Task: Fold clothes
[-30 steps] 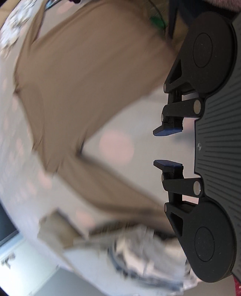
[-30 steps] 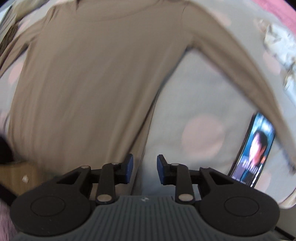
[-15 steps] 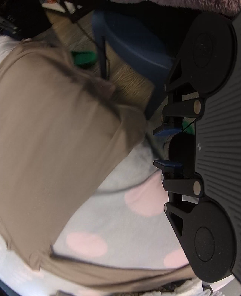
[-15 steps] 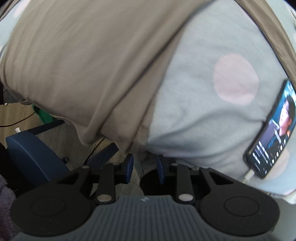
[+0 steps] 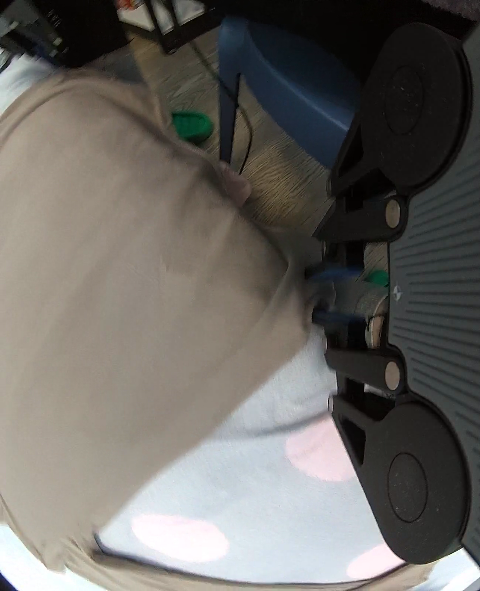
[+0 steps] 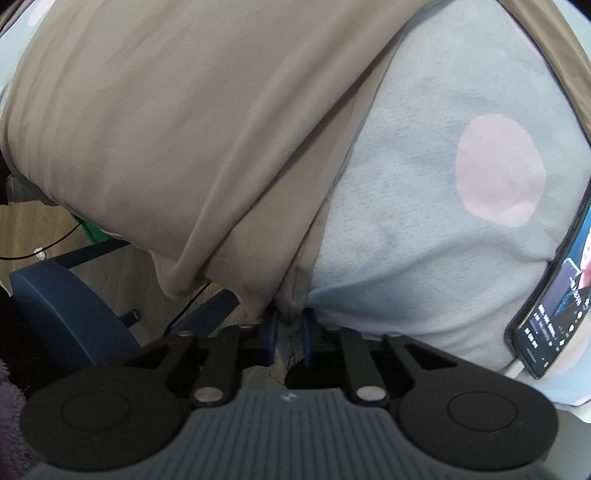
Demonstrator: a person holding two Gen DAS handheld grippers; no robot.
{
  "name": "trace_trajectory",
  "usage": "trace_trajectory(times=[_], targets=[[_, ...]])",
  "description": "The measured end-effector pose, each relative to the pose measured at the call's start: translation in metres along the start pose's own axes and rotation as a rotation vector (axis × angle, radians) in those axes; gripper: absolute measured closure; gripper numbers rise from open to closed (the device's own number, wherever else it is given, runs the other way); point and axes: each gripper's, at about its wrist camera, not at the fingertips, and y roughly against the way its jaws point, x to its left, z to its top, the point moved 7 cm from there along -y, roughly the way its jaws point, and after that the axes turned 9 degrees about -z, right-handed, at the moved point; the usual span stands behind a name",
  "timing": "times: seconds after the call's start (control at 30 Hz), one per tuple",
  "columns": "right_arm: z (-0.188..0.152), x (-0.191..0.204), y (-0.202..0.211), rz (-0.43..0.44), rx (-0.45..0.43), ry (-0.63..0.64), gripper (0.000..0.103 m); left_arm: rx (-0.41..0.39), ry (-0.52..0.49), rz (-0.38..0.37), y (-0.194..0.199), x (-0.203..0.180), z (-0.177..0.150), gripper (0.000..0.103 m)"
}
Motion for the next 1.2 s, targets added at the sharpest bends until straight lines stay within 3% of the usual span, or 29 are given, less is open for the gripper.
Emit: trace_trajectory(times=[0.1, 0.33, 0.47, 0.83, 0.93, 1.07, 1.2], targets=[[-0.001, 0.0, 0.005, 0.011, -0.001, -0.004, 0.1, -0.015, 0.04, -0.027, 0.003, 0.003, -0.004, 0.102], [-0.021, -0.002, 0.04, -0.024, 0.039, 0.046, 0.101, -0.001, 0.03, -0.053, 0.028, 0.001, -0.01, 0.103], [-0.034, -0.011, 0.041, -0.059, 0.097, 0.041, 0.101, 0.002, 0.073, -0.074, 0.042, 0.006, -0.016, 0.103], [-0.021, -0.026, 0.012, -0.107, 0.161, 0.012, 0.101, 0.067, 0.131, -0.058, -0.003, 0.016, -0.011, 0.102], [-0.018, -0.031, 0.006, -0.12, 0.18, 0.003, 0.097, 0.083, 0.167, -0.097, -0.006, 0.017, -0.012, 0.102], [-0.016, -0.038, 0.016, -0.098, 0.172, -0.024, 0.094, 0.034, 0.169, -0.105, 0.008, 0.017, -0.008, 0.096], [-0.007, -0.057, 0.045, -0.053, 0.076, -0.099, 0.093, -0.086, 0.146, -0.139, 0.037, 0.015, 0.006, 0.089]])
